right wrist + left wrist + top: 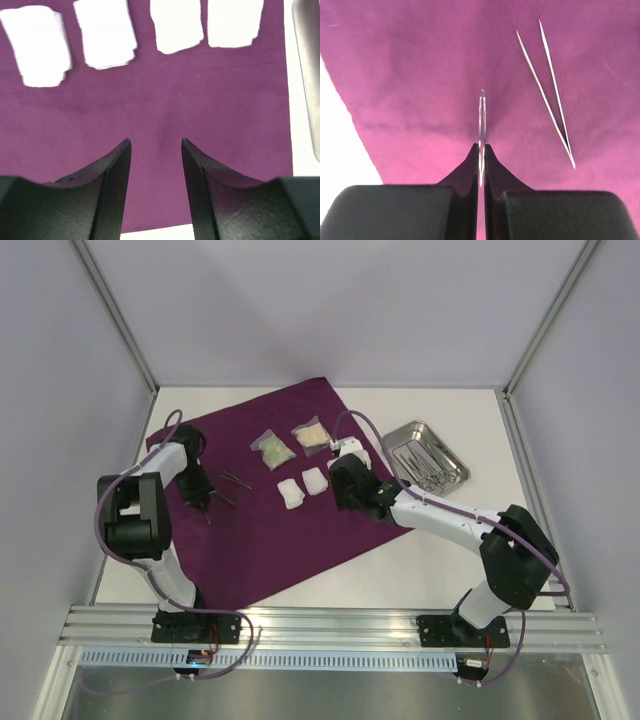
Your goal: Prepare the surgical pack
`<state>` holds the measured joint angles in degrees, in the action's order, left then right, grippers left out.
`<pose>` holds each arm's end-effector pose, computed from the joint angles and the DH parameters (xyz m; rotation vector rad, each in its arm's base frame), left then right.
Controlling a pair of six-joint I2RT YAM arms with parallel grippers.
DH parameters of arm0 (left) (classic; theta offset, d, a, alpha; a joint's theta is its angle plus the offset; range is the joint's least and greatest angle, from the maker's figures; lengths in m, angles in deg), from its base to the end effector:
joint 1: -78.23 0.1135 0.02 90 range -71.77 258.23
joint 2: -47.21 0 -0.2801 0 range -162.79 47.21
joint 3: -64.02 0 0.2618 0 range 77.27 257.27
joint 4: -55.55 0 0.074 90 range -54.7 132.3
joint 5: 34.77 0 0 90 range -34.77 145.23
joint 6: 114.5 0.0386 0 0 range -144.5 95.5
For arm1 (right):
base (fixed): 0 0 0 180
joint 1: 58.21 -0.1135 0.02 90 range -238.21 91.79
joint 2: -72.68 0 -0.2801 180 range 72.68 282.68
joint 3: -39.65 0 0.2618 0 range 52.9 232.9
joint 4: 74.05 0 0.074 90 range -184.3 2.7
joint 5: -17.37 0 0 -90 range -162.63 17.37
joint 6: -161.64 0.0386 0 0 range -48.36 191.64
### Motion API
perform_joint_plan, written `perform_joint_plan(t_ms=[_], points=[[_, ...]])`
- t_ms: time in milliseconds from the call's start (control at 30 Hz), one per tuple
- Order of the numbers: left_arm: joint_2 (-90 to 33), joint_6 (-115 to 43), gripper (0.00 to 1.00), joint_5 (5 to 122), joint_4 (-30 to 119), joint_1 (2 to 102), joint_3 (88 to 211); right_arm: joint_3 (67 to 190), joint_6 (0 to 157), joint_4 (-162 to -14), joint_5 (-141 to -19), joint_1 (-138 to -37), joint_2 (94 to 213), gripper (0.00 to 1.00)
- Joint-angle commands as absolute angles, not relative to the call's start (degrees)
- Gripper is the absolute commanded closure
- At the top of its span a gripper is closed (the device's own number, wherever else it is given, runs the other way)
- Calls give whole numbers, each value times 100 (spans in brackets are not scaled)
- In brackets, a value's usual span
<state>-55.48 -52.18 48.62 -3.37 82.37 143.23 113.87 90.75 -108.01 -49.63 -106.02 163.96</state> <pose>0.3353 0.0287 0.1711 -0.8295 2.8681 0.1283 0.2432 0.2458 0.2316 -0.4208 2.3314 0.0600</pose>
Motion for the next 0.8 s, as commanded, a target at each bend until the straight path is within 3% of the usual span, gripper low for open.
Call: perform_joint_plan(t_ms=[0,233,300,433,567,767], points=[[-4721,-4903,100,4794,-611,8227,14486,11486,8835,-10752,-5319,-10620,15900,53],[-3138,-3920,100,5873,-1236,8227,14644,12013,7975,-11112,-6189,-10795,15240,49],[-2523,-3480,100,6742,-1324,8236,14680,12180,7780,-11182,-6497,-10927,15065,47],[-1503,-2961,100,8499,-1316,8227,14662,12654,7586,-10920,-7840,-11007,14634,33],[-634,-2863,100,10205,-1167,8227,14968,12638,7997,-9737,-9239,-11042,14431,26],[96,-2977,100,11883,-676,8227,15435,12910,8254,-8986,-10040,-11489,14650,23]])
